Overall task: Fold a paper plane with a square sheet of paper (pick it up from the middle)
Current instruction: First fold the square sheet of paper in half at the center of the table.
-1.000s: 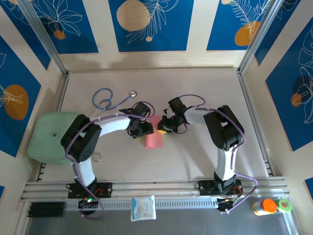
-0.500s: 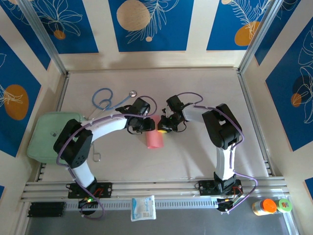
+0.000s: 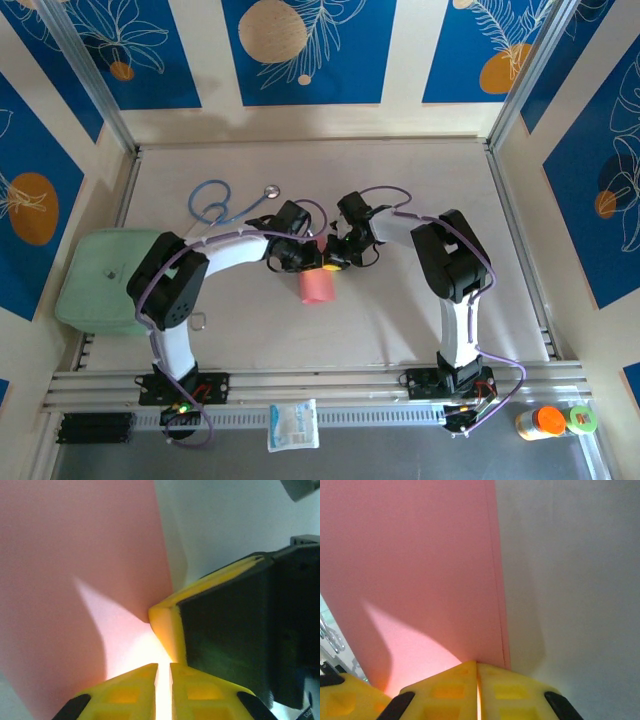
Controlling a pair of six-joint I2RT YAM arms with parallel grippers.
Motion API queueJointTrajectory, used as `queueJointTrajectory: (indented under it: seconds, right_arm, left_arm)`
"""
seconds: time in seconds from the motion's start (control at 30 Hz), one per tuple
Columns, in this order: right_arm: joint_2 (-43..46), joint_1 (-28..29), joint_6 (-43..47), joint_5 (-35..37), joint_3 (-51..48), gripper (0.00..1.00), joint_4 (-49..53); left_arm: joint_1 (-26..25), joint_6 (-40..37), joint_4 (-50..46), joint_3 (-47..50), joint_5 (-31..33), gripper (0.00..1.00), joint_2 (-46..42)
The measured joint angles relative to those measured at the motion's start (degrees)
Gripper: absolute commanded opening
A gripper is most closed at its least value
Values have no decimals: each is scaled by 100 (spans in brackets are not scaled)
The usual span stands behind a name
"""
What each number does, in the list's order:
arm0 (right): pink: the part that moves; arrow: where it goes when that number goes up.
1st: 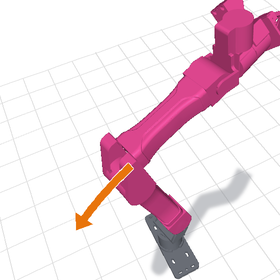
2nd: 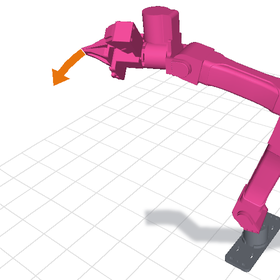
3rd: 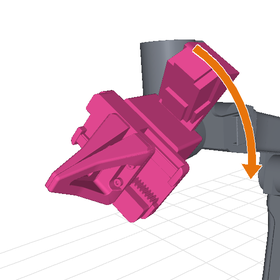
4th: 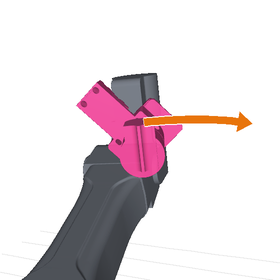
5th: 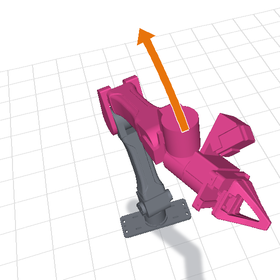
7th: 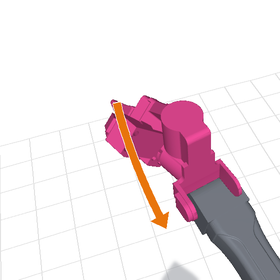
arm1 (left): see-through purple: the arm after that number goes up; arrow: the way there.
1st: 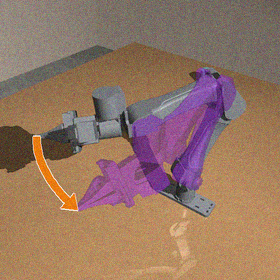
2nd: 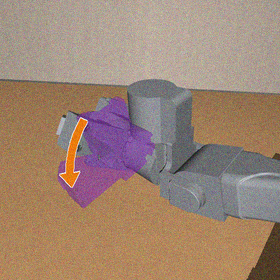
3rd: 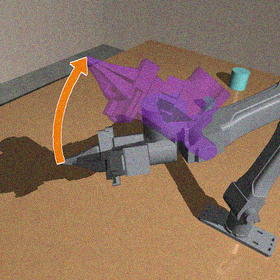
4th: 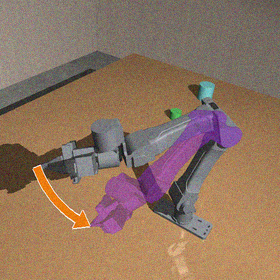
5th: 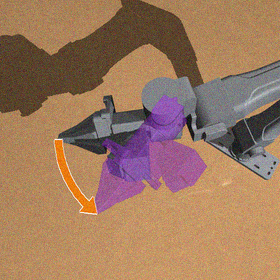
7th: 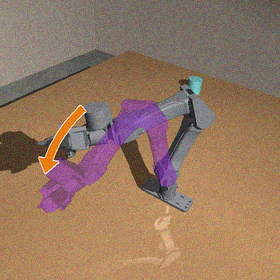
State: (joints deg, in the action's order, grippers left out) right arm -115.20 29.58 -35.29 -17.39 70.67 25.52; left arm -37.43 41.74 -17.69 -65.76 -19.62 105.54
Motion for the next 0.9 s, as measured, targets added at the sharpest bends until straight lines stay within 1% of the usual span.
queueJointTrajectory:
  seconds: [0.4,0.9]
  right_arm:
    - [-94,22,83,157,249,10,345]
    - [-184,63,136,295,470,8,636]
  left_arm:
    - [238,39,232,262,-114,13,55]
    - [553,-28,271,542,-317,12,83]
